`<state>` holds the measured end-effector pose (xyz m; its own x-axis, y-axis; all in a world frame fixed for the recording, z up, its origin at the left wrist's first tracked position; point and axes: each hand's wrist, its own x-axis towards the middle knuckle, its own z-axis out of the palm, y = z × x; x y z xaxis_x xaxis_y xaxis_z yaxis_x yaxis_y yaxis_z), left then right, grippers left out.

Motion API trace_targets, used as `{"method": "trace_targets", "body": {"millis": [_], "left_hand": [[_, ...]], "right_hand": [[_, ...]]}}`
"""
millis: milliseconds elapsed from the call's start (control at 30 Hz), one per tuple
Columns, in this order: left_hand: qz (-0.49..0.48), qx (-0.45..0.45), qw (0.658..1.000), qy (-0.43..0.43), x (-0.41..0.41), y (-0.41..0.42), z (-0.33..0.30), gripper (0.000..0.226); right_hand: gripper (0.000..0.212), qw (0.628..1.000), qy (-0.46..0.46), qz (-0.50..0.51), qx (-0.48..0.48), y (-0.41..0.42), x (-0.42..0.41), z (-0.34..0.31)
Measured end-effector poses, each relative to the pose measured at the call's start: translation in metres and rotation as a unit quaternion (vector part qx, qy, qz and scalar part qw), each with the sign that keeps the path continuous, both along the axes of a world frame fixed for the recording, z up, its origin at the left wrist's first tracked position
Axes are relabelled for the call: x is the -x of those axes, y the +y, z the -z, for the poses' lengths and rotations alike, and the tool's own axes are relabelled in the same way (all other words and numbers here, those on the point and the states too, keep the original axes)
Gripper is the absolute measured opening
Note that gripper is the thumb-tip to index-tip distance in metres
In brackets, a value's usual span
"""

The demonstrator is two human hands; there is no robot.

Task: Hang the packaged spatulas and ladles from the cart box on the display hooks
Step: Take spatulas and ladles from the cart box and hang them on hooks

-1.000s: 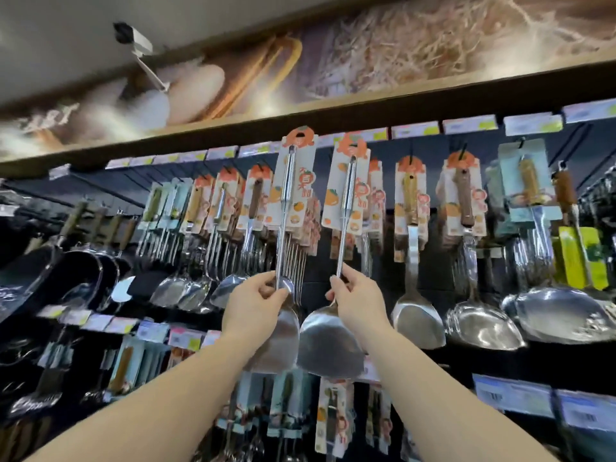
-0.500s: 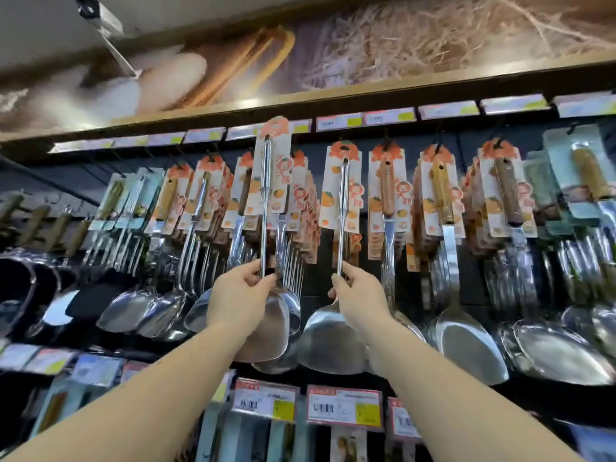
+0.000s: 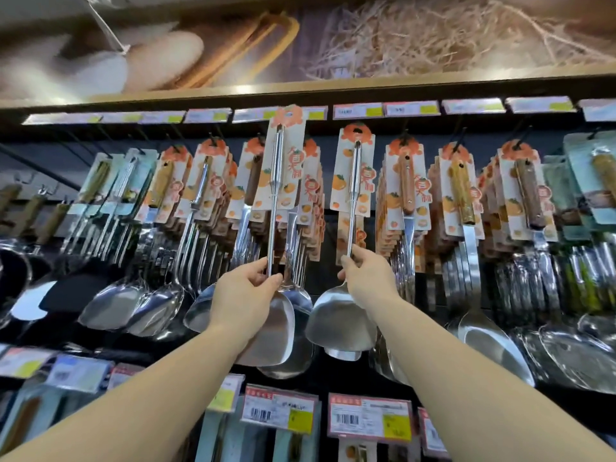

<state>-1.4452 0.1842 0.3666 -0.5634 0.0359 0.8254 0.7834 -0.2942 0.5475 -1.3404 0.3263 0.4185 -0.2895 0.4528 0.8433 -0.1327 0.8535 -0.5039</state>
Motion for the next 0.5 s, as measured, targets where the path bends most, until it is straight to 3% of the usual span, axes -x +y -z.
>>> {"method": "trace_targets", "body": {"millis": [167, 500], "left_hand": [[0.004, 0.008, 1.0, -0.002, 0.0032, 0.0015, 0.0064, 0.044], [-0.011, 0.026, 1.0, 0.01, -0.001, -0.0045, 0.0095, 0.043]], "right_hand": [[0.034, 1.0, 0.005, 0.007, 0.012, 0.0026, 0.0059, 0.0014], [0.029, 0.998, -0.028, -0.007, 0.051, 0.0064, 0.0021, -0.0051]]}}
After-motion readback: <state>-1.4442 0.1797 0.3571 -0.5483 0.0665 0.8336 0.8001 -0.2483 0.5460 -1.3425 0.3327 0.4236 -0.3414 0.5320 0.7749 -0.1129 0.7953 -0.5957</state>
